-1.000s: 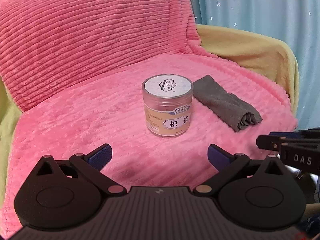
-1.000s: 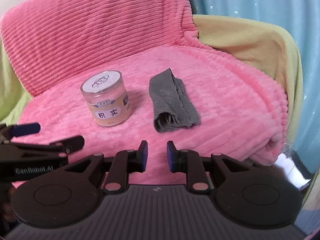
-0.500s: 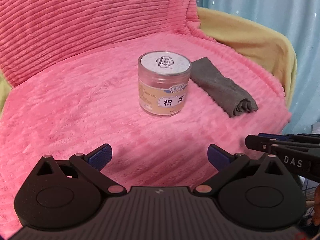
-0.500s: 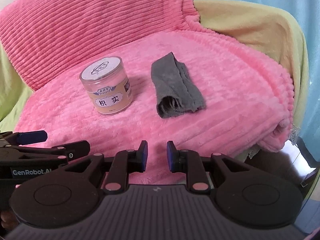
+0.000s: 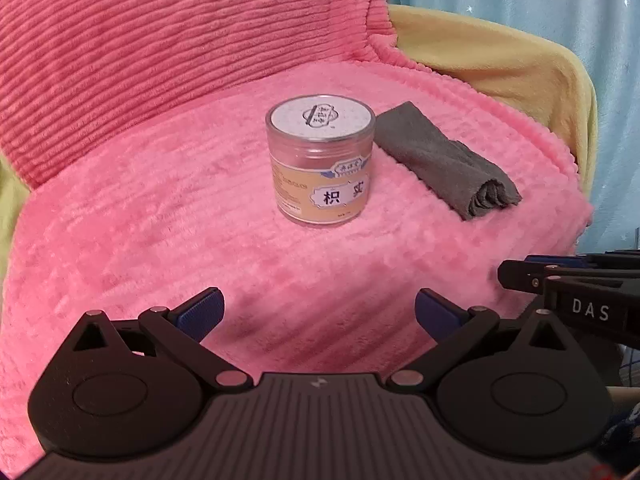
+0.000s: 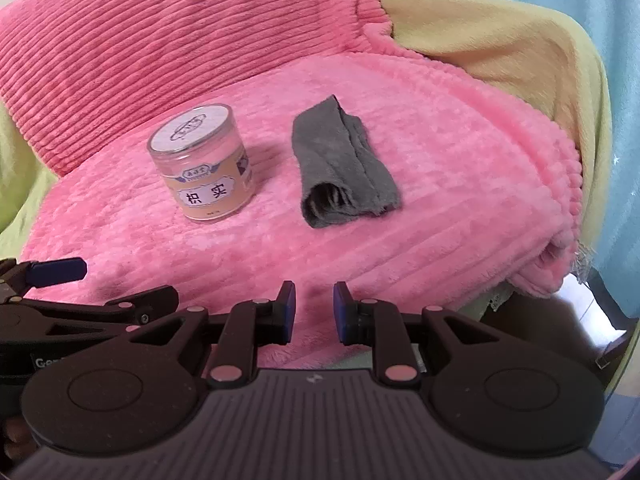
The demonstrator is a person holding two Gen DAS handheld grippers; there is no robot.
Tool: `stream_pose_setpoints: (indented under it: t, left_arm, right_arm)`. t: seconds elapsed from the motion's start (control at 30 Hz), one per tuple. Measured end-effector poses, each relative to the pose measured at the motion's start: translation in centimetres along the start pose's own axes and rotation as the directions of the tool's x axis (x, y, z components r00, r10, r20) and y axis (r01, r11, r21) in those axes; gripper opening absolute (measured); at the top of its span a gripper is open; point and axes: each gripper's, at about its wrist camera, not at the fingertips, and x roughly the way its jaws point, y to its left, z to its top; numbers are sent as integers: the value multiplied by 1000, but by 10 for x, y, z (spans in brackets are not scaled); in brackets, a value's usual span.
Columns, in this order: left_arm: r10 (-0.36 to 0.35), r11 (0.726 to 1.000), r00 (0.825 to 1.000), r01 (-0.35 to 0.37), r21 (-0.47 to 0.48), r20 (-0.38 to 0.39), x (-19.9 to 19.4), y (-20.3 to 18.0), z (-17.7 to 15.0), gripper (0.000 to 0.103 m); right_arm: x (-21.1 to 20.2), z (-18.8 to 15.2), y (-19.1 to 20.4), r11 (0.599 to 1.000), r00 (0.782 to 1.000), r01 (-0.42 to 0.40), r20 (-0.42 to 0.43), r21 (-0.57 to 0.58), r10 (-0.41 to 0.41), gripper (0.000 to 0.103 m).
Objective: Clean container
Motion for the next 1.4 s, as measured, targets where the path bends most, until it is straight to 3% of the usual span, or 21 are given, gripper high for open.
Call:
stream_pose_setpoints:
  t: [1.4]
  left_arm:
    - [-7,996,999,10,85,-38,2,-1,-4,102]
  right_arm:
    - [11,5,-1,1000,999,-5,-34,-3,5,18]
